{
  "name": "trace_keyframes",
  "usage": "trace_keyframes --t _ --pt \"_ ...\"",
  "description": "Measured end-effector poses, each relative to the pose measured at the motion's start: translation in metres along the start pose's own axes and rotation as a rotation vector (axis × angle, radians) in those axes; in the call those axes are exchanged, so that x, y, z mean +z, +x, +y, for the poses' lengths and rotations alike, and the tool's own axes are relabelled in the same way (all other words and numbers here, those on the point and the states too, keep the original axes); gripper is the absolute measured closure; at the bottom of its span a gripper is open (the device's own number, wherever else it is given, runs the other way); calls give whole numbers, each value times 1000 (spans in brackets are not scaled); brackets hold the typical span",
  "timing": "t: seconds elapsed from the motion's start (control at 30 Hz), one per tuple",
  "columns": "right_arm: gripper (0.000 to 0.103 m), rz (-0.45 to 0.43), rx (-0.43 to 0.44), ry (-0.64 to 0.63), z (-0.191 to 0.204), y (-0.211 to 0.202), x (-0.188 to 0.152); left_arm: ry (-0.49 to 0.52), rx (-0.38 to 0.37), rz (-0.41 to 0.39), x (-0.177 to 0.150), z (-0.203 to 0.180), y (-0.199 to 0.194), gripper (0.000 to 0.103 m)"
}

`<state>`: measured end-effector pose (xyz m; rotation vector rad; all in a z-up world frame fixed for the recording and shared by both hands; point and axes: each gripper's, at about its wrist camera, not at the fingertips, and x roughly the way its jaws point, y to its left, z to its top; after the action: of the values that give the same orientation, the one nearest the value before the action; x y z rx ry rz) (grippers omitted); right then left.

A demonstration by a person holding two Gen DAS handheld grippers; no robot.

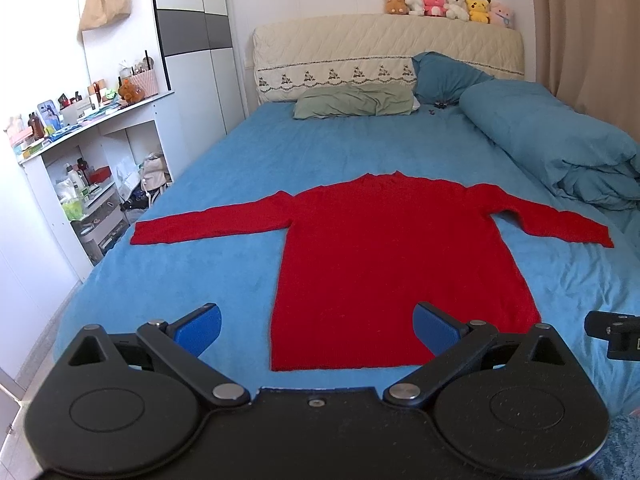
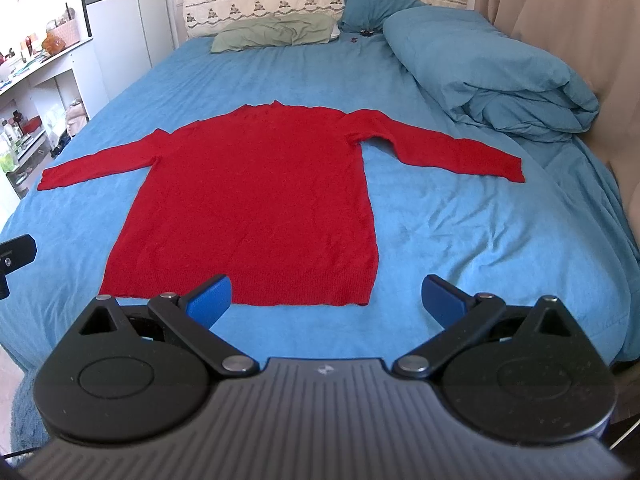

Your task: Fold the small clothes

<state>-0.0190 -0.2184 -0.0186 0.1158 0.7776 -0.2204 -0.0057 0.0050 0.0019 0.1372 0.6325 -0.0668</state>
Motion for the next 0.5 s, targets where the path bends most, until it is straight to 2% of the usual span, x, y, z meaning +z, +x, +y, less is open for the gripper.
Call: trace_keyframes --t 0.5 --pt "0 0 1 -1 3 -1 0 7 3 -2 1 0 -1 0"
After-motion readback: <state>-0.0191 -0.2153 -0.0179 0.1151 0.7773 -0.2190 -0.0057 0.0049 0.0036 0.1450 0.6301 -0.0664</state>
